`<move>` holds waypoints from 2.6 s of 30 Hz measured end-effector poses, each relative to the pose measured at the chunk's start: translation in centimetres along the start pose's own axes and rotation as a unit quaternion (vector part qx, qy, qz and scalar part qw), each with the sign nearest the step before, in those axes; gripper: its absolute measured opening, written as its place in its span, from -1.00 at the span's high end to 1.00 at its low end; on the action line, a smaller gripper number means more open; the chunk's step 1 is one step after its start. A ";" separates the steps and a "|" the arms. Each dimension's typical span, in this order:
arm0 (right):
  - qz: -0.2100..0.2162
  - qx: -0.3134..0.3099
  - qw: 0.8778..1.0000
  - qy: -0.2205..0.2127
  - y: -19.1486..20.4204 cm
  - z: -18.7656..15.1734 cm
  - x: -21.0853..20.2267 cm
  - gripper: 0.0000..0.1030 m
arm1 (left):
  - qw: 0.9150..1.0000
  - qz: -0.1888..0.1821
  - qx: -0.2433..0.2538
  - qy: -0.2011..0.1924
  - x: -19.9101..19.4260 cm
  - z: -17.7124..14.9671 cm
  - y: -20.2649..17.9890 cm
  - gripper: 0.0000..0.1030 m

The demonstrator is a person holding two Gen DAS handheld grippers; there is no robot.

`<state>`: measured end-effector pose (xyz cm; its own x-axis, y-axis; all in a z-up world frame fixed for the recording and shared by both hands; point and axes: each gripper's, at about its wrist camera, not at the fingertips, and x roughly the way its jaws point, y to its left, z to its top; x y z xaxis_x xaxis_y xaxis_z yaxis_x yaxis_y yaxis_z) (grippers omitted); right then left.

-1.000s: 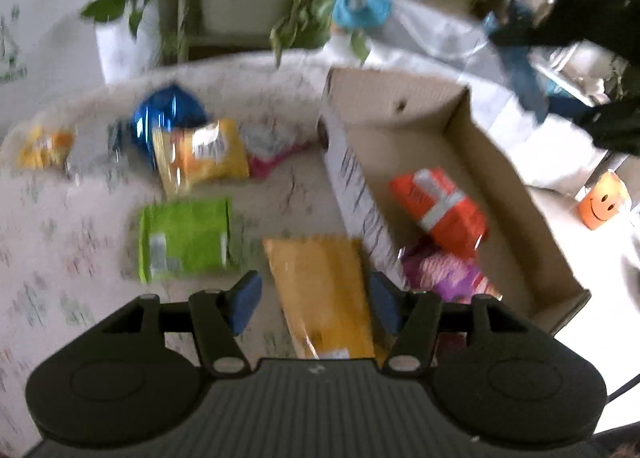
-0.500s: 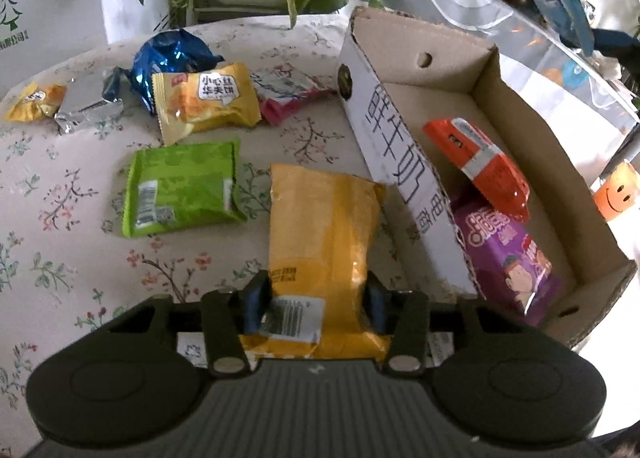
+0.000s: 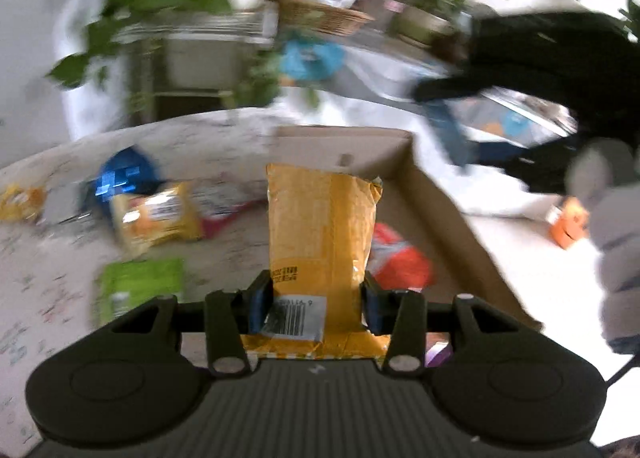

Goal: Organize snacks
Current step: 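Lower both packets into the cardboard box and open both grippers, then withdraw both grippers from the box over the remaining snacks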

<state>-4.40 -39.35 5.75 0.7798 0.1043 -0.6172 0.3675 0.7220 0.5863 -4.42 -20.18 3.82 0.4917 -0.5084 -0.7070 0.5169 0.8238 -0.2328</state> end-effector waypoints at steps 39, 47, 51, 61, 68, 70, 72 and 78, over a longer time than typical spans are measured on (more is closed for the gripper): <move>0.052 -0.095 0.991 0.073 8.7 -3.3 9.7 -0.58 | 0.990 0.110 -0.061 0.062 1.6 0.0 14.6 -0.76; 0.008 -0.117 0.989 0.090 10.1 -3.8 15.1 -0.76 | 0.991 0.103 -0.055 0.067 4.8 0.1 14.8 -0.76; -0.035 -0.151 0.984 0.082 11.0 -4.3 17.1 -0.85 | 0.991 0.110 -0.039 0.069 6.1 0.0 15.1 -0.76; -0.103 -0.176 0.975 0.086 11.4 -5.2 22.2 -0.86 | 0.989 0.123 -0.045 0.063 7.5 -0.5 16.7 -0.94; -0.125 -0.209 0.965 0.098 12.1 -5.9 23.1 -0.93 | 0.988 0.126 -0.043 0.073 6.8 -0.8 17.8 -0.98; -0.093 -0.151 0.974 0.140 11.1 -5.8 23.6 -1.00 | 0.988 0.127 -0.049 0.075 6.5 -0.9 18.5 -0.99; -0.087 -0.146 0.975 0.145 10.9 -5.8 23.4 -1.00 | 0.987 0.129 -0.052 0.075 6.0 -1.0 19.2 -0.99; -0.060 -0.142 0.972 0.179 11.1 -6.6 22.7 -1.00 | 0.986 0.136 -0.065 0.075 4.6 -1.5 21.8 -0.99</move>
<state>14.03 -24.46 -5.22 0.4954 0.2025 -0.8447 0.2495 0.8983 0.3617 8.05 -4.21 -5.49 0.4848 -0.2289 -0.8441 0.2806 0.9548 -0.0978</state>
